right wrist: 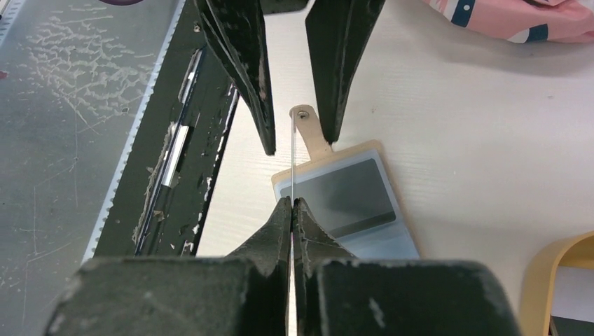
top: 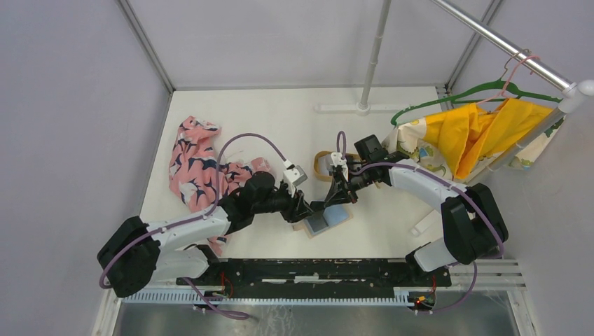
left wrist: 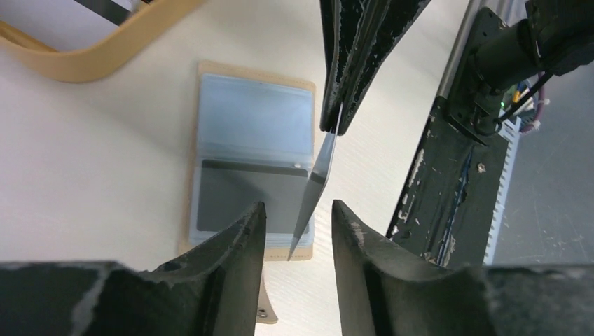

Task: Put the credit cards into the card holder
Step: Insert the credit card into the card holder.

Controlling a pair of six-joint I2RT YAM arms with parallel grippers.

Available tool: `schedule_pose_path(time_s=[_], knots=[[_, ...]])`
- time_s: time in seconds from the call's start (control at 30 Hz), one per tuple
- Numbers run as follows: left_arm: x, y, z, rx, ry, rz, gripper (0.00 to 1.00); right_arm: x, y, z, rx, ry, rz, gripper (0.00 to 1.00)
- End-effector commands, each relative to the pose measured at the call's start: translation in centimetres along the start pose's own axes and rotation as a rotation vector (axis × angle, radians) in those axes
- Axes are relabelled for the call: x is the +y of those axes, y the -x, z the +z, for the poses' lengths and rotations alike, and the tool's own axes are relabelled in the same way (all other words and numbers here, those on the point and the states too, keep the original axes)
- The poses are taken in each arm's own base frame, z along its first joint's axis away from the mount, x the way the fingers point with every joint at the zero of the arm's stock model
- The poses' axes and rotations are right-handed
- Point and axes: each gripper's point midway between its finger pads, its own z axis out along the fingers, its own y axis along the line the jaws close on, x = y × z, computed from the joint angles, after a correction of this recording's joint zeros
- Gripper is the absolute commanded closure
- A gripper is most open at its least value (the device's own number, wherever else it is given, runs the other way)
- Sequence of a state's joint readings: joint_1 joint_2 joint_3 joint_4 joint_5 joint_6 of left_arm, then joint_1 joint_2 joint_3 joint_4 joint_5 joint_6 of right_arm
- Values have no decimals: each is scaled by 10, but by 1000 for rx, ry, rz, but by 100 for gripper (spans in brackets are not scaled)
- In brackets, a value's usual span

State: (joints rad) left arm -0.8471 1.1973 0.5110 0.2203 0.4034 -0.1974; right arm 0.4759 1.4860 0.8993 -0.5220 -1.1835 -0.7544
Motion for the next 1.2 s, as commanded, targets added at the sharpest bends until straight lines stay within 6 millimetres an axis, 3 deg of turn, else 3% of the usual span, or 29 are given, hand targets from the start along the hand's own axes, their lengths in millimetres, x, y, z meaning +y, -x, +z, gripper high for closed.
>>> schedule_pose_path(time_s=[0.0, 0.13, 0.27, 0.4, 0.6, 0.7, 1.0, 1.17], knots=[[7, 34, -14, -154, 95, -15, 49, -4, 11, -3, 4, -11, -37, 100], [21, 39, -31, -204, 217, -81, 40, -7, 10, -6, 22, -39, -34, 100], [29, 32, -42, -232, 288, -198, 39, -16, 10, -16, 32, -95, -8, 100], [31, 9, -43, -194, 314, -362, 39, -22, 8, -27, 20, -136, 29, 100], [33, -39, -46, -75, 388, -617, 33, -24, 3, -29, 21, -153, 53, 100], [29, -53, -45, -26, 398, -703, 32, -26, 1, -28, 27, -156, 67, 100], [25, -73, -31, 127, 518, -742, 34, -31, -5, -28, 38, -175, 94, 100], [23, -75, -17, 172, 540, -701, 45, -30, -5, -28, 37, -174, 98, 100]])
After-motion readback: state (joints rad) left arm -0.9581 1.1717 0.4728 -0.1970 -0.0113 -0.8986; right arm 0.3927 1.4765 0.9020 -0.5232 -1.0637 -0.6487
